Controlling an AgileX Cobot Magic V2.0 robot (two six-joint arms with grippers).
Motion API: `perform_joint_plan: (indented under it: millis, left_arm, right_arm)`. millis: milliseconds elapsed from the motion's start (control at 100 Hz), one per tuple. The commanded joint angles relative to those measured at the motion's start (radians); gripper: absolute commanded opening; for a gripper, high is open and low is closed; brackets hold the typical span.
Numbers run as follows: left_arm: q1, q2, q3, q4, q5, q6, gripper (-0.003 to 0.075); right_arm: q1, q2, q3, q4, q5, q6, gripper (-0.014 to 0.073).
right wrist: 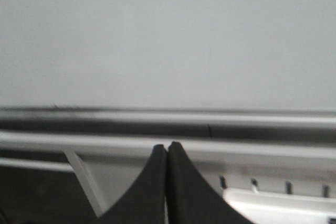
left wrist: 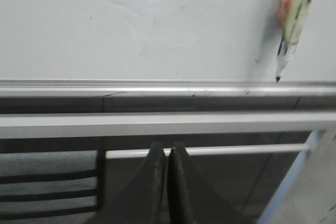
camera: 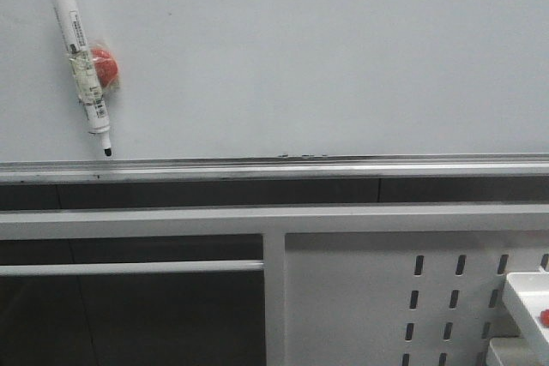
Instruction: Write number 1 on whiteboard
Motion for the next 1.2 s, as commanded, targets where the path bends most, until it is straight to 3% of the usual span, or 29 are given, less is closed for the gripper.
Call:
perform_joint_plan:
  millis: [0,60,130,320,480,530,610,740,870,1040,1190]
  left_arm:
    - [0.001,-0.023,0.033,-0.3,-0.148,-0.002,-0.002]
    - [0.001,-0.023,0.033,-0.53,-0.173,-0.002,-0.002]
    - [0.001,-0.023,0.033,-0.637,-0.192,-0.002,-0.002]
    - [0.001,-0.023,0.033,-0.789,-0.215,-0.002,-0.002]
    - [0.001,-0.021,-0.024,-0.704,-0.119,0.051,-0.0012]
    - [0.001,-0.008,-0.064,-0.641,-0.06,0.099,0.0018]
    - [0.001,0.033,-0.133,-0.593,0.011,0.174,0.0132]
    - [0.001,0.149,-0.238,-0.589,0.045,0.253,0.0321]
    - [0.001,0.323,-0.33,-0.589,0.144,0.436,0.0344]
    - [0.001,0.537,-0.41,-0.63,0.169,0.622,0.0344]
    - [-0.013,0.618,-0.424,-0.919,0.15,0.979,0.0344]
  right_arm:
    - [-0.004,-0.018,0.015,0.122,-0.223,-0.001,-0.0071]
    - [-0.004,-0.018,0.015,0.223,-0.281,-0.001,-0.0071]
    - [-0.004,-0.018,0.015,0.271,-0.296,-0.001,-0.0071]
    - [-0.004,-0.018,0.004,0.284,-0.31,-0.001,-0.0071]
    - [-0.004,-0.018,-0.093,0.274,-0.128,-0.001,-0.0069]
    - [-0.004,-0.011,-0.138,0.262,-0.04,-0.019,-0.0067]
    - [-0.004,0.011,-0.2,0.251,0.038,-0.074,-0.004]
    - [-0.004,0.084,-0.279,0.251,0.055,-0.189,0.0129]
    - [-0.004,0.177,-0.339,0.251,0.079,-0.298,0.0279]
    - [-0.004,0.297,-0.38,0.249,0.068,-0.341,0.0288]
    - [-0.004,0.361,-0.382,0.249,0.029,-0.341,0.0288]
